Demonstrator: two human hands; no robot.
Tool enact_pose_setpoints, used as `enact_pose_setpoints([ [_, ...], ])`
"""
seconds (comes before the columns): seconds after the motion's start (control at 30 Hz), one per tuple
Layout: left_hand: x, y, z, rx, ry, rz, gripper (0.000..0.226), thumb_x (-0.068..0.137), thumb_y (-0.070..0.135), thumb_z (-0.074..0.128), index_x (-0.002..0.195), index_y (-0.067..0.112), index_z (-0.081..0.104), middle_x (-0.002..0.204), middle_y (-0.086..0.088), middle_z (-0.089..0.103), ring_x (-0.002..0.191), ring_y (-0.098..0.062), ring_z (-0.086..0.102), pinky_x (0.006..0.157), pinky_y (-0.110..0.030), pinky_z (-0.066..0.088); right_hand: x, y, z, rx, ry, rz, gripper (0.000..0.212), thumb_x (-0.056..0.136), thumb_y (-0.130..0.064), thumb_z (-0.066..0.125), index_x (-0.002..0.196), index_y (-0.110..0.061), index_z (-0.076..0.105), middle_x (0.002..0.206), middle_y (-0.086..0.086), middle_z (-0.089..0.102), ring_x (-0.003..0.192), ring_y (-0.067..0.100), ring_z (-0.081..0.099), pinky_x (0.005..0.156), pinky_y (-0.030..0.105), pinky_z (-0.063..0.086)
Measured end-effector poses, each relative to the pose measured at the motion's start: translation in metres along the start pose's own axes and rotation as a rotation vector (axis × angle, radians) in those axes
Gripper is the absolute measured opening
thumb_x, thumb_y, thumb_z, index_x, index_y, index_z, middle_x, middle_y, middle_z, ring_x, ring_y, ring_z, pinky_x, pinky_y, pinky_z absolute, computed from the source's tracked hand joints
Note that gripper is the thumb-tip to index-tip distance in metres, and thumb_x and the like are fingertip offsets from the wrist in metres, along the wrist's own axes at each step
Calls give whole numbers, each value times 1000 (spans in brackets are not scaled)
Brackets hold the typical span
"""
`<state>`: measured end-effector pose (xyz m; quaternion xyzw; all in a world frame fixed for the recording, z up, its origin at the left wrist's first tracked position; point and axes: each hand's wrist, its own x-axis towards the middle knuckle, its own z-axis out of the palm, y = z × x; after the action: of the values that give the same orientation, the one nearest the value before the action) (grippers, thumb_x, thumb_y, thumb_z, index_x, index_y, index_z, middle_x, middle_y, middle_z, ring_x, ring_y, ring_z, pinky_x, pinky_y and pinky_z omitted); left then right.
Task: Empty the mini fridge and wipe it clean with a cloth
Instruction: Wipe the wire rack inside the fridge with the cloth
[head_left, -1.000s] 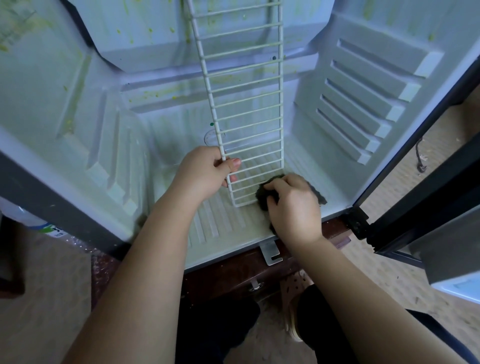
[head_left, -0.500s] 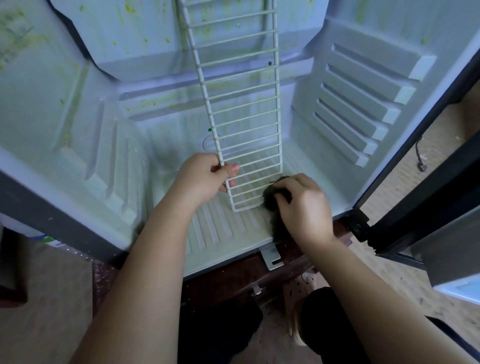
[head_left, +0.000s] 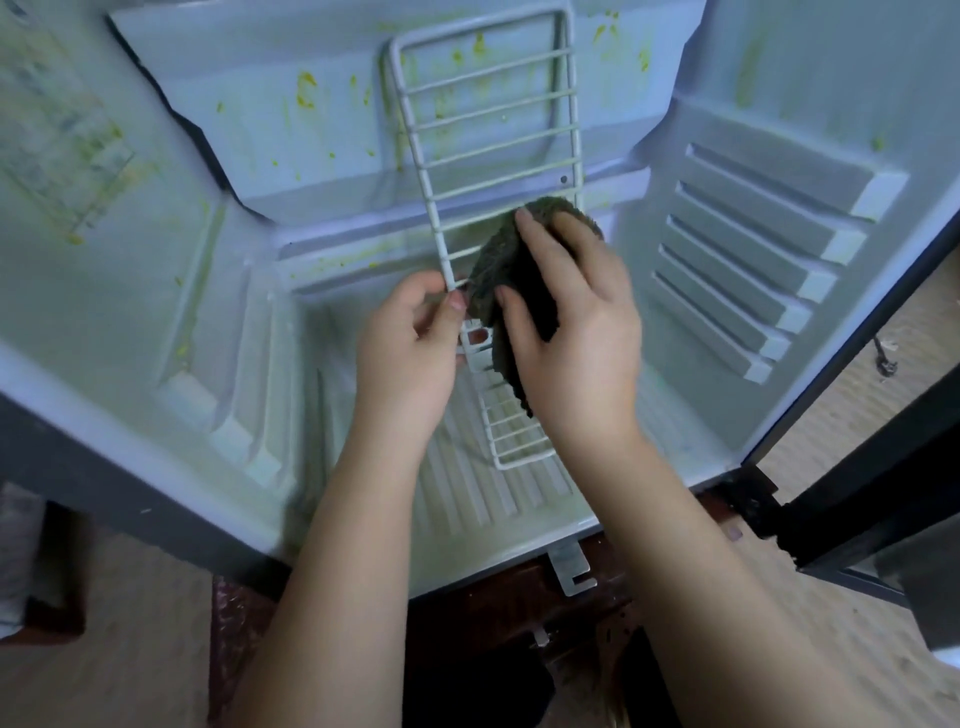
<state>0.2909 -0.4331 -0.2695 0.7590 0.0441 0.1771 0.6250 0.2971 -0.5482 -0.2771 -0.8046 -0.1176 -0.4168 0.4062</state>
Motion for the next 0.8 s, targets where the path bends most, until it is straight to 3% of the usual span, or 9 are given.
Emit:
enact_pose_setpoints([
  [0.1, 2, -2, 0, 16, -9, 9, 23, 100, 11, 50, 90, 30, 59, 84, 6, 70, 78, -24, 72, 70, -38, 59, -12, 8, 9, -59, -46, -34, 45, 89, -7, 63, 133, -9, 57, 133, 17, 54, 124, 28, 48, 107, 30, 36],
  [0.27, 5, -2, 1, 93, 4, 34, 26, 99, 17, 54, 81, 36, 58, 76, 10, 70, 78, -21, 72, 72, -44, 60, -29, 26, 0, -129, -61, -117, 42, 81, 8, 63, 120, -6, 67, 117, 17, 63, 103, 32, 59, 88, 28, 44],
  [0.4, 5, -2, 4, 65, -6, 13, 26, 100, 13, 51, 83, 31, 58, 73, 9, 70, 67, -9, 70, 64, -30, 57, -38, 36, -13, -119, -76, -149, 34, 81, 5, 64, 114, -4, 70, 110, 15, 66, 99, 31, 61, 89, 25, 45],
  [0.53, 4, 0, 7, 27, 1, 11, 18, 101, 8, 47, 92, 19, 59, 87, -2, 69, 72, -12, 70, 56, -14, 49, -13, 24, -22, -62, 118, -92, 31, 86, 2, 62, 115, -4, 68, 114, 15, 64, 105, 23, 57, 99, 15, 38],
  [0.6, 5, -1, 7, 34, -2, 13, 21, 101, 8, 46, 90, 20, 59, 83, 0, 70, 68, -12, 70, 57, -18, 51, 3, 12, -19, -31, 155, -105, 33, 87, 2, 60, 119, -5, 66, 119, 15, 62, 110, 24, 57, 101, 20, 40],
  [0.7, 8, -4, 5, 70, -6, 34, 26, 98, 17, 50, 77, 31, 58, 71, 4, 69, 66, -17, 69, 69, -36, 58, 18, -9, -1, 56, 122, -116, 38, 84, 4, 60, 120, -6, 66, 121, 16, 61, 113, 28, 58, 102, 29, 43],
  [0.73, 9, -6, 4, 121, -13, 64, 24, 95, 21, 50, 74, 30, 57, 69, 3, 67, 66, -18, 66, 70, -34, 57, 21, -14, 8, 78, 86, -132, 38, 84, 3, 60, 121, -5, 66, 122, 17, 61, 115, 29, 56, 103, 31, 42],
  [0.8, 11, -6, 3, 247, 20, 117, 25, 95, 18, 50, 70, 24, 51, 64, 5, 60, 60, -1, 56, 60, -13, 45, 21, -23, 24, 80, -14, -160, 38, 87, 1, 58, 125, -4, 63, 128, 18, 58, 124, 32, 51, 108, 35, 37],
])
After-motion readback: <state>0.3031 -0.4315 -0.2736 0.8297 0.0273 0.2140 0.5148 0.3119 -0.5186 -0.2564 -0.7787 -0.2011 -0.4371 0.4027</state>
